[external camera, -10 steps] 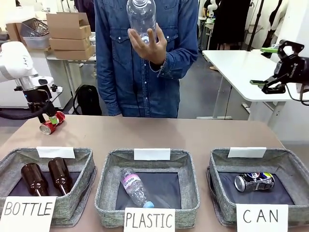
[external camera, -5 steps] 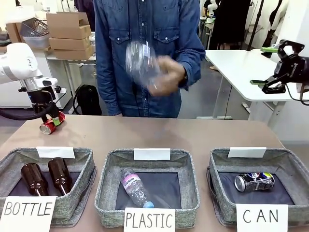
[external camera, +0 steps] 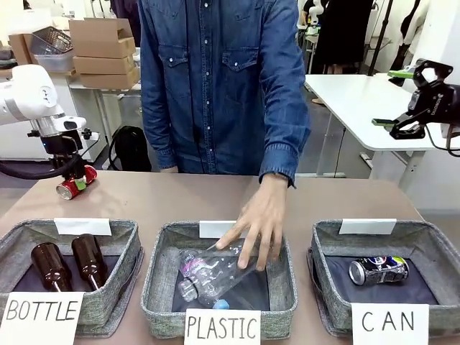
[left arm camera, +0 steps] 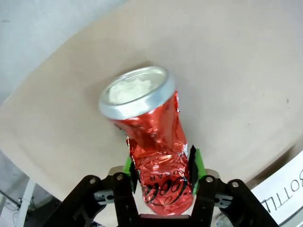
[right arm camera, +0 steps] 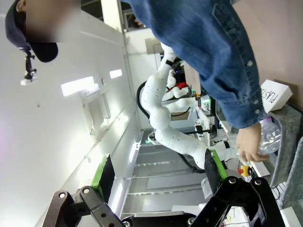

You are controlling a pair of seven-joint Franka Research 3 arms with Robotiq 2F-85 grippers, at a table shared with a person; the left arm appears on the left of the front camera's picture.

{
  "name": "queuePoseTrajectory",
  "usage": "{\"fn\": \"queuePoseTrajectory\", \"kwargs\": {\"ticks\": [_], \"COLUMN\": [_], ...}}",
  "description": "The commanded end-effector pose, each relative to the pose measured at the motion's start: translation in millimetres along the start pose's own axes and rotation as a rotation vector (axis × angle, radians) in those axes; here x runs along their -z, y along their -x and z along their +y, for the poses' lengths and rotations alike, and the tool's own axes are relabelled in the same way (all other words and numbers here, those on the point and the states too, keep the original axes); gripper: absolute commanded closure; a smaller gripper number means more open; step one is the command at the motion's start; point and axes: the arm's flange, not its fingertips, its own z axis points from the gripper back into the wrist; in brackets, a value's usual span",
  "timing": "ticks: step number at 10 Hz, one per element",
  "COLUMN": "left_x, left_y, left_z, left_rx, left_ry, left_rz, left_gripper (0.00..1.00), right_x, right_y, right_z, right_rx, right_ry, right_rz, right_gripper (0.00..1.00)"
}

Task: Sort the can waste into the basket.
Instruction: Pick up the can waste from the table and place it in the right Fabric basket.

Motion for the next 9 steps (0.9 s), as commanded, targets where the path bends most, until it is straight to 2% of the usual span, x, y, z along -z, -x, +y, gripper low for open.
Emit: {"fn": "queuePoseTrajectory", "kwargs": {"ticks": [1, 4, 5, 6, 7, 8, 9], "left_x": [-3, -8, -14, -25, -48, -83, -115], "left_y": [1, 5, 9, 17, 35, 64, 102], "left_z": [0, -1, -3, -7, -14, -29, -55], "left_rx": [0.034, 0.026, -0.002, 0.009, -0.02, -0.007, 0.06], "left_ry": [0.001, -0.004, 0.016, 0.041, 0.024, 0.08, 0.097], "left_rz": [-0.009, -0.021, -0.046, -0.064, -0.105, -0.148, -0.198], "left_gripper": [1.0, 1.0, 0.85, 0.85, 0.85, 0.85, 0.85], "right_x": [-2, -2, -2, -2, -2, -2, -2], "right_y": [1, 1, 1, 1, 1, 1, 1], "right_z": [2, 2, 2, 2, 2, 2, 2], "right_rx": [-0.005, -0.005, -0.005, -0.005, -0.005, -0.005, -0.005], "right_ry": [0.003, 0.003, 0.003, 0.003, 0.003, 0.003, 0.003], "right_rz": [0.008, 0.008, 0.008, 0.008, 0.008, 0.008, 0.008], "right_gripper": [0.0, 0.0, 0.0, 0.0, 0.0, 0.0, 0.0]}}
